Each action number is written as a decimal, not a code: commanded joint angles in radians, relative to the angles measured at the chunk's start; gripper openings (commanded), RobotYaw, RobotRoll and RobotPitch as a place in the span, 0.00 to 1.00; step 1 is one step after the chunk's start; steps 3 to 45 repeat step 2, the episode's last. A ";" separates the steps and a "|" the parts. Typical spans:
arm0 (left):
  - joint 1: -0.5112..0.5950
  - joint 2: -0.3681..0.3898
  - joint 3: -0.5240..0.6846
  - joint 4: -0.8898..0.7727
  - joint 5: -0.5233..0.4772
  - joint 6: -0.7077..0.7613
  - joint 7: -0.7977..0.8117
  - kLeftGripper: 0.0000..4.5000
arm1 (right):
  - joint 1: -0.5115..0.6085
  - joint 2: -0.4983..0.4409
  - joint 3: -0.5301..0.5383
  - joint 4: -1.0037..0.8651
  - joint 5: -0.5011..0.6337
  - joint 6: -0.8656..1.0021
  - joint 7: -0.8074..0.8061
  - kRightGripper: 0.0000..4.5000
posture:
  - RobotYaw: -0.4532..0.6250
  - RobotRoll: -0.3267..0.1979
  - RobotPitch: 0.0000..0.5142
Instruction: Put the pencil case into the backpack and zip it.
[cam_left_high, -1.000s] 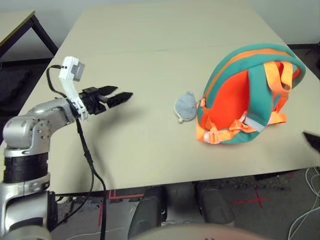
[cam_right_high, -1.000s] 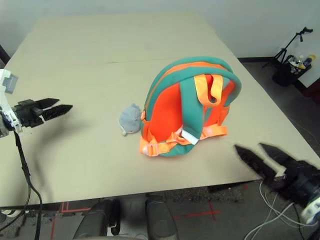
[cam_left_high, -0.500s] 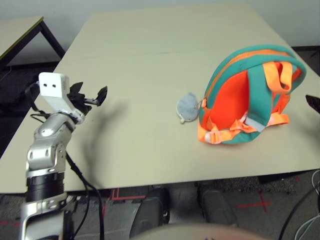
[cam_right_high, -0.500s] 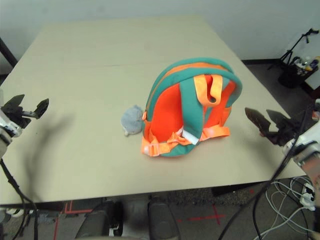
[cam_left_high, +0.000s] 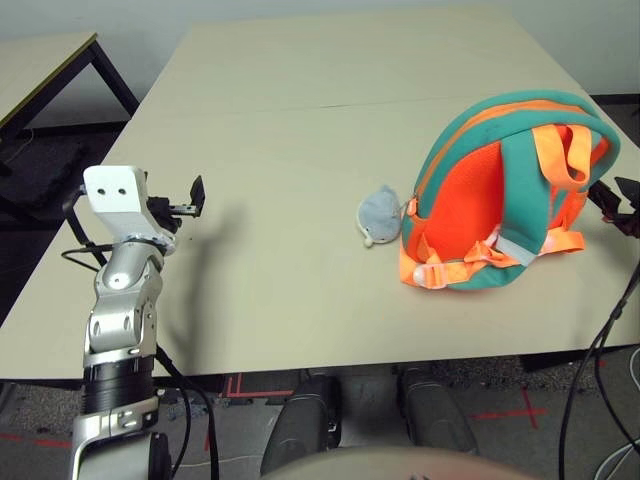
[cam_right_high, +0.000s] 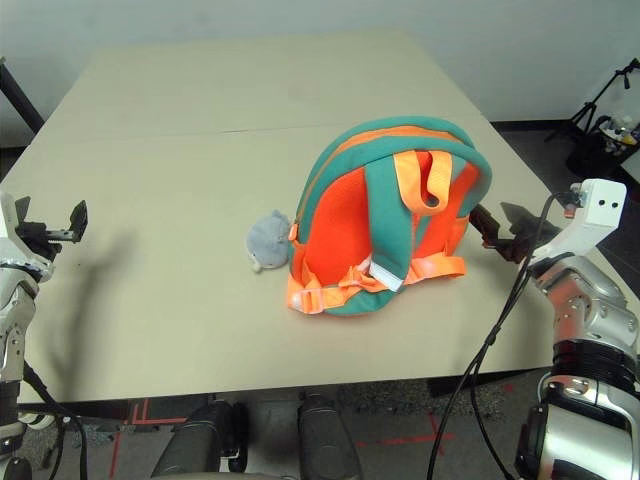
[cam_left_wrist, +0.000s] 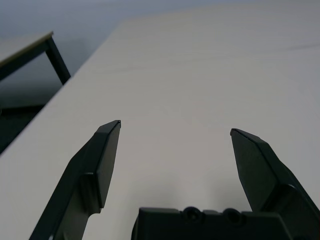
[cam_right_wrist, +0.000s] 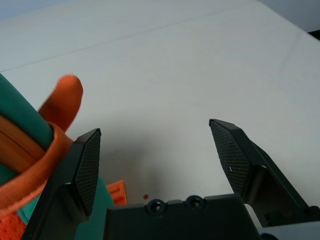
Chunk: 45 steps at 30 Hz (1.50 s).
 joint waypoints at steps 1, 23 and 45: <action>0.017 0.008 0.023 0.068 0.010 -0.058 -0.010 1.00 | -0.006 0.016 -0.010 0.022 -0.022 -0.020 0.007 0.99 | 0.37 0.62 0.21; 0.019 0.010 0.020 0.083 0.016 -0.074 -0.009 1.00 | -0.007 0.016 -0.013 0.026 -0.025 -0.027 0.008 0.99 | 0.37 0.62 0.21; 0.019 0.010 0.020 0.083 0.016 -0.074 -0.009 1.00 | -0.007 0.016 -0.013 0.026 -0.025 -0.027 0.008 0.99 | 0.37 0.62 0.21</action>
